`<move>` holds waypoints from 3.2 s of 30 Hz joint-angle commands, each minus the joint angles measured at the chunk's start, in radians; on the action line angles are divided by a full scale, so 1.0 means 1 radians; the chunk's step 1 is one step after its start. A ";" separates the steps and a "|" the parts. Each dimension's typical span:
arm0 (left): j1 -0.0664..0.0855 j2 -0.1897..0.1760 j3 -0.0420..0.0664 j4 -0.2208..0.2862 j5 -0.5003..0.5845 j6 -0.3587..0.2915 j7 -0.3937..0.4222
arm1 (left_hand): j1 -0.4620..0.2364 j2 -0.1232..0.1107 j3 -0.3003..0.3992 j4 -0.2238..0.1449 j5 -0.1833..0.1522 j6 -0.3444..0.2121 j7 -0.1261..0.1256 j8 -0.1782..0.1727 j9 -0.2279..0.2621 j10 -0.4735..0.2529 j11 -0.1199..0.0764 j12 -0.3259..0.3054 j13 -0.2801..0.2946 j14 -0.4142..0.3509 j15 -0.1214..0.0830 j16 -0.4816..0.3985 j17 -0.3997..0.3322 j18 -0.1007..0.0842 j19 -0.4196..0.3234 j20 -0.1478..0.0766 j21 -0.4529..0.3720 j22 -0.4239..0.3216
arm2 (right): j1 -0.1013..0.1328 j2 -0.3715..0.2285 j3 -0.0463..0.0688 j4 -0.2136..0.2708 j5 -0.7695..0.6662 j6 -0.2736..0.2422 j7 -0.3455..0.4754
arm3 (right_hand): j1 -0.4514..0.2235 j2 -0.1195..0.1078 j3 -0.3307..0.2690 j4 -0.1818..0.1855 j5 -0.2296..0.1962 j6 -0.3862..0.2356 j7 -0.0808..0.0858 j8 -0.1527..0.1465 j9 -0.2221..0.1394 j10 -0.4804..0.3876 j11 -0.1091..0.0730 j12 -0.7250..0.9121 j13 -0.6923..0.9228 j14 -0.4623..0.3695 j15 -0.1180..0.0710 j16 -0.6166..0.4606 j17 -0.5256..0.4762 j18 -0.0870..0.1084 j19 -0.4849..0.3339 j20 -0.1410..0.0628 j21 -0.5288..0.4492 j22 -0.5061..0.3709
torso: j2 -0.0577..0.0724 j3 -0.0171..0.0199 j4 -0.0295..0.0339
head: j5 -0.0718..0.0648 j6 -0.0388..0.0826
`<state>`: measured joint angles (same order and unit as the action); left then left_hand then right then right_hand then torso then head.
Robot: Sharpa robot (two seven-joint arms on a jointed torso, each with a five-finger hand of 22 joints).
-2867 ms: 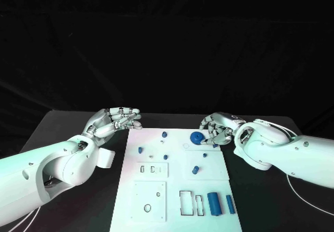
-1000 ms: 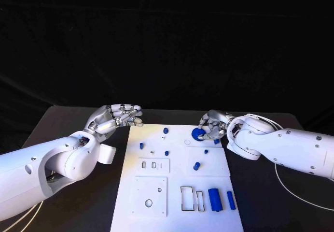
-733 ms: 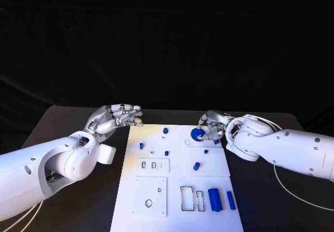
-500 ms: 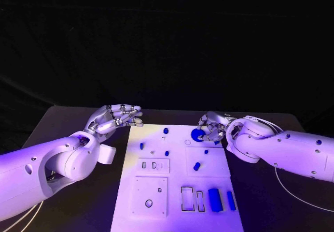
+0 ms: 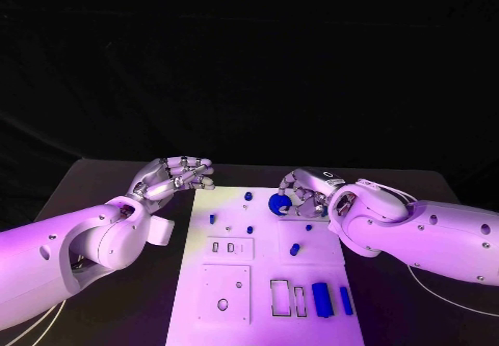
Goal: Assemble the parts on the task board
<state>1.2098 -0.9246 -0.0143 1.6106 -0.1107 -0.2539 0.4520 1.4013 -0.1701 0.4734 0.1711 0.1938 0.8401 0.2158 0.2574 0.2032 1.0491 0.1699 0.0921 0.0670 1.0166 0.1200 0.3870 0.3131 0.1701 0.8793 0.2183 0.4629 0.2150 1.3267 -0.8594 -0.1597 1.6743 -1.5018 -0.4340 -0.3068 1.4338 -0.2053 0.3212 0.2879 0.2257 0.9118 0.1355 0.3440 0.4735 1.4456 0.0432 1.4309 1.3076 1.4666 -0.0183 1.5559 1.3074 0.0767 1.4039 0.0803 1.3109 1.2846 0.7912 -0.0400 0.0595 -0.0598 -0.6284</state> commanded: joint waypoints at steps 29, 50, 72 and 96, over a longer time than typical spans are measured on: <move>0.000 0.007 0.000 -0.003 -0.003 0.023 0.006 | -0.010 0.003 0.005 -0.004 -0.006 -0.005 0.022 -0.005 -0.001 0.000 0.006 -0.005 0.001 -0.008 -0.001 0.008 0.004 0.009 -0.008 0.002 0.007 0.002 | -0.035 0.162 -0.005 -0.023 -0.222 -0.025 -0.077 | -0.002 -0.008 0.021 -0.010 0.004 0.026 -0.016 -0.007 0.003 0.009 -0.004 0.009 0.110 0.094 -0.009 0.004 0.213 -0.008 0.011 0.000 0.012 0.009 | 0.004 -0.0016 0.0028 | 0.008 -0.001; 0.000 0.012 0.000 -0.009 -0.003 0.027 0.002 | -0.011 0.003 0.005 -0.005 -0.006 -0.005 0.022 -0.005 -0.001 0.001 0.006 -0.006 0.002 -0.011 -0.001 0.009 0.006 0.009 -0.010 0.002 0.009 0.003 | -0.047 0.248 -0.005 -0.129 -0.267 -0.028 -0.136 | -0.001 -0.009 0.026 -0.011 0.004 0.026 -0.015 -0.009 0.003 0.009 -0.004 0.007 0.109 0.094 -0.009 0.004 0.211 -0.007 0.011 0.000 0.010 0.007 | 0.006 -0.0010 0.0020 | 0.017 -0.011; 0.000 0.012 0.000 -0.010 -0.003 0.033 -0.003 | -0.012 0.003 0.005 -0.005 -0.007 -0.005 0.022 -0.005 -0.001 0.001 0.006 -0.007 0.002 -0.012 -0.001 0.010 0.008 0.009 -0.012 0.002 0.010 0.004 | -0.050 0.274 -0.005 -0.163 -0.295 -0.009 -0.129 | -0.002 -0.014 0.028 -0.013 0.003 0.025 -0.014 -0.012 0.002 0.009 -0.003 0.007 0.109 0.094 -0.009 0.004 0.212 -0.008 0.011 -0.001 0.011 0.009 | 0.004 -0.0005 0.0015 | 0.016 -0.018; 0.000 0.013 0.000 -0.017 -0.003 0.034 -0.008 | -0.013 0.003 0.004 -0.004 -0.007 -0.006 0.022 -0.005 -0.001 0.001 0.006 -0.008 0.002 -0.015 0.000 0.011 0.010 0.008 -0.014 0.003 0.012 0.005 | -0.053 0.264 -0.005 -0.162 -0.273 -0.007 -0.112 | -0.061 -0.024 -0.102 0.003 0.005 -0.098 0.038 -0.159 -0.039 -0.023 0.045 -0.024 0.077 0.094 0.033 0.005 0.214 -0.007 0.009 0.036 0.002 0.014 | 0.003 -0.0002 0.0012 | 0.016 -0.021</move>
<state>1.2090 -0.9134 -0.0152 1.5933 -0.1107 -0.2374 0.4397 1.3972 -0.1660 0.4762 0.1683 0.1938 0.8401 0.2158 0.2573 0.2033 1.0491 0.1699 0.0880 0.0675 1.0092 0.1201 0.3909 0.3212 0.1701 0.8717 0.2180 0.4714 0.2185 1.2740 -0.5926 -0.1649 1.5082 -1.7731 -0.4498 -0.4262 1.3723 -0.2380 0.2252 0.2905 0.2303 0.8130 0.1728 0.1922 0.4353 1.4237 0.0824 1.4085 1.3077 1.4650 0.0058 1.5558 1.3081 0.0770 1.4126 0.1076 1.3147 1.2973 0.7948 -0.0408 0.0609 -0.0443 -0.6493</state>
